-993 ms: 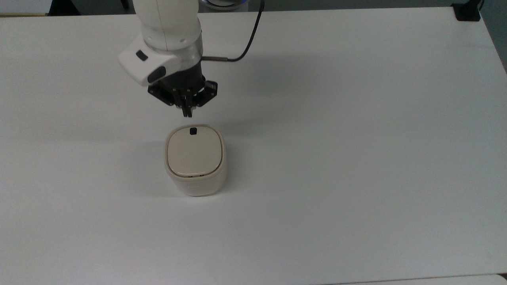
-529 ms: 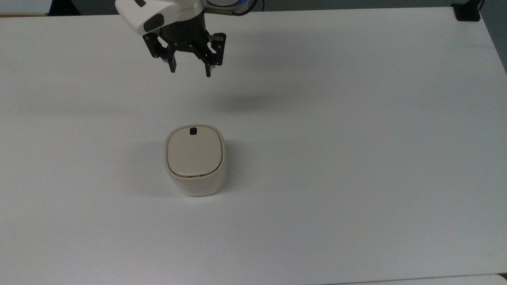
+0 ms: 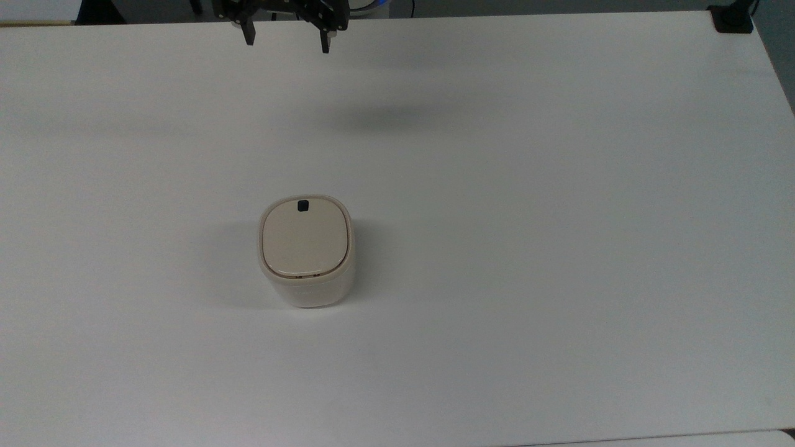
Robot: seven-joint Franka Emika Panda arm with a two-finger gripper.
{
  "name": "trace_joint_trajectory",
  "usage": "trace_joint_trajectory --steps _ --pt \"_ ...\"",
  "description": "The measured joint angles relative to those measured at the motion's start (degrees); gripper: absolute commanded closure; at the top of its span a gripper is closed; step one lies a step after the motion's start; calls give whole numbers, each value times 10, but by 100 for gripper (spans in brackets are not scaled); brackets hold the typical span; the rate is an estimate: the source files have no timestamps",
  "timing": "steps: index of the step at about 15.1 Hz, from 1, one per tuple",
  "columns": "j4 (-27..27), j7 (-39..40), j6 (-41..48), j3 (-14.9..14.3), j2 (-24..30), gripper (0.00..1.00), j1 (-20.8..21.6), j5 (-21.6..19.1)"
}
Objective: Close the trash bin
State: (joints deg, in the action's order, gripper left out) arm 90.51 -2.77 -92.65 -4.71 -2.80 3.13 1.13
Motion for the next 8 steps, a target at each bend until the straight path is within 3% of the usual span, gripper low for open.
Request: trace_joint_trajectory --steps 8 --pt "3 2 0 0 3 0 -14 0"
